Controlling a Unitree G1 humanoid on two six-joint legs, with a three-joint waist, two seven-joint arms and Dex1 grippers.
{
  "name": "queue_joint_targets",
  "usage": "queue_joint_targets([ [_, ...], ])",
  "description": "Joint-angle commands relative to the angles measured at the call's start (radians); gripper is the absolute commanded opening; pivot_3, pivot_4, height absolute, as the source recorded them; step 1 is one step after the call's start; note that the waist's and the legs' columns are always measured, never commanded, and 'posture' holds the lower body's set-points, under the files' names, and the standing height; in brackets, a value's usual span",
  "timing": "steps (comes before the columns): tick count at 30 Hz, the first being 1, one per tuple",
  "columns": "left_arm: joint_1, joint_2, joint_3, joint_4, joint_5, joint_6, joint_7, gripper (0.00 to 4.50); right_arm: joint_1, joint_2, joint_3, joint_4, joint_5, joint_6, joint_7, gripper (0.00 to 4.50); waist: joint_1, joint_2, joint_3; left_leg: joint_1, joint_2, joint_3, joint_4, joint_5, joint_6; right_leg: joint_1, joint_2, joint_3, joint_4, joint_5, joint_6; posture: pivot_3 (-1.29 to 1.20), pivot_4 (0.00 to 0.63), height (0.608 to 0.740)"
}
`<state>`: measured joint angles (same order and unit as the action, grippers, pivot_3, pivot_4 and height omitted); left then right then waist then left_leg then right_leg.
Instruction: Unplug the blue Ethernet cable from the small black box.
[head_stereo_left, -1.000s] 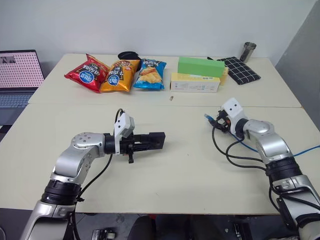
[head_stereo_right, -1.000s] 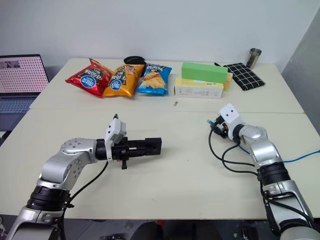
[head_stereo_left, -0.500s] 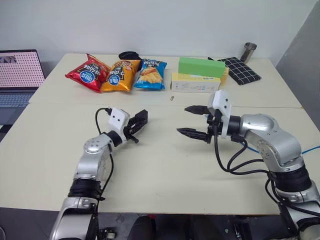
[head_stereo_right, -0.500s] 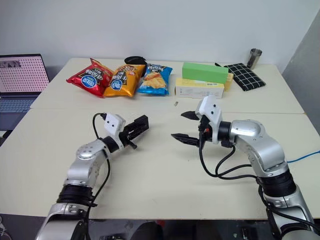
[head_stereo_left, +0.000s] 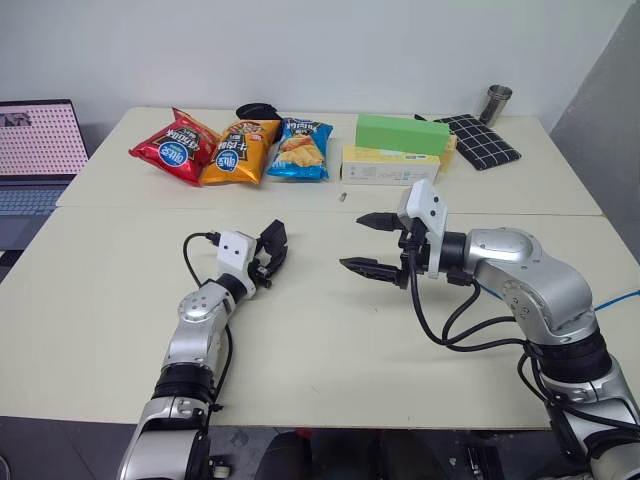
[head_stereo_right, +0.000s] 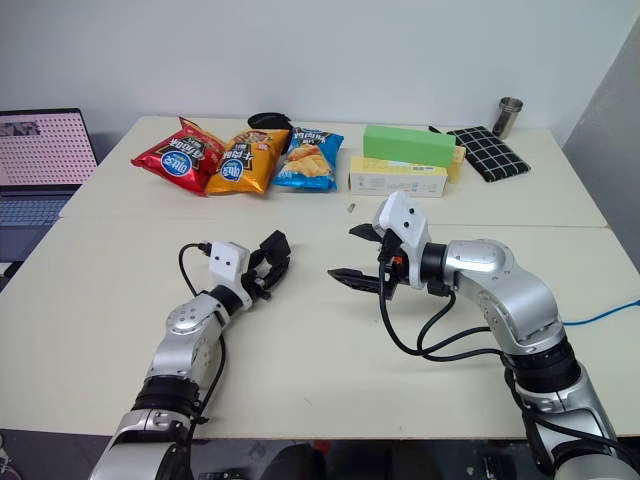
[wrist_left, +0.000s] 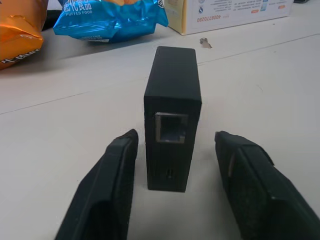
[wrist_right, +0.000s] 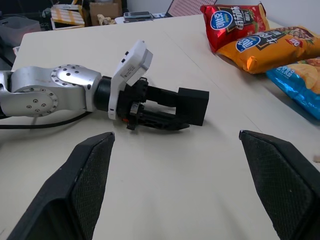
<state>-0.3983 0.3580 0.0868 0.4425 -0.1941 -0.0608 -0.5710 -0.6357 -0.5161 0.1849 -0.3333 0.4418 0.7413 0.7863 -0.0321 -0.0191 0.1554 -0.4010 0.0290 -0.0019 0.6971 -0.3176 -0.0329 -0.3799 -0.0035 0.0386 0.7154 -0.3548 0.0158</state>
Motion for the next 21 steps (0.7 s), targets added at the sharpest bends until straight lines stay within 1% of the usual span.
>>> queue_joint_targets([
  [1,0.082,0.038,-0.001,-0.124,0.000,0.055,-0.021,3.35,0.011,-0.012,-0.007,-0.051,-0.003,0.005,-0.010,4.23,-0.001,0.000,0.000,0.000,0.000,0.000,0.000,0.000,0.000,0.000,0.000,0.000,0.000,0.000,0.000,0.00,0.150,0.740],
  [6,0.193,0.093,-0.002,-0.334,0.000,0.139,-0.030,3.35,0.077,-0.053,-0.034,-0.076,-0.005,0.005,-0.014,4.23,0.000,0.000,0.000,0.000,0.000,0.000,0.000,0.000,0.000,0.000,0.000,0.000,0.000,0.000,0.000,0.00,0.150,0.740],
  [8,0.221,0.135,-0.011,-0.413,-0.004,0.220,-0.053,3.35,0.121,-0.083,-0.065,-0.084,-0.004,-0.002,-0.017,4.23,0.002,0.000,0.000,0.000,0.000,0.000,0.000,0.000,0.000,0.000,0.000,0.000,0.000,0.000,0.000,0.00,0.150,0.740],
  [10,0.246,0.194,-0.010,-0.495,-0.010,0.246,-0.099,3.35,0.165,-0.118,-0.112,-0.085,-0.002,-0.010,-0.021,4.23,0.004,0.000,0.000,0.000,0.000,-0.001,0.000,0.000,0.000,0.001,0.000,0.000,0.000,0.000,0.000,0.00,0.150,0.740],
  [12,0.245,0.254,0.011,-0.555,-0.034,0.311,-0.130,3.35,0.207,-0.158,-0.170,-0.081,0.011,-0.015,-0.011,4.23,0.005,0.000,0.000,0.000,-0.001,-0.001,0.000,0.000,0.000,0.001,0.000,0.000,-0.001,0.000,0.000,0.00,0.150,0.740],
  [16,0.213,0.345,0.047,-0.605,-0.085,0.397,-0.194,3.35,0.270,-0.218,-0.248,-0.060,0.010,-0.024,-0.002,4.23,0.004,0.000,0.000,0.000,0.000,-0.001,0.000,-0.002,0.003,0.001,0.000,0.000,-0.001,0.000,0.000,0.00,0.150,0.740],
  [21,0.152,0.410,0.074,-0.608,-0.148,0.459,-0.259,3.35,0.328,-0.259,-0.312,-0.029,0.004,-0.045,-0.003,4.23,0.004,0.000,0.000,0.000,0.000,0.000,-0.001,-0.002,0.003,0.001,0.000,0.000,-0.001,0.000,0.000,0.00,0.150,0.740],
])
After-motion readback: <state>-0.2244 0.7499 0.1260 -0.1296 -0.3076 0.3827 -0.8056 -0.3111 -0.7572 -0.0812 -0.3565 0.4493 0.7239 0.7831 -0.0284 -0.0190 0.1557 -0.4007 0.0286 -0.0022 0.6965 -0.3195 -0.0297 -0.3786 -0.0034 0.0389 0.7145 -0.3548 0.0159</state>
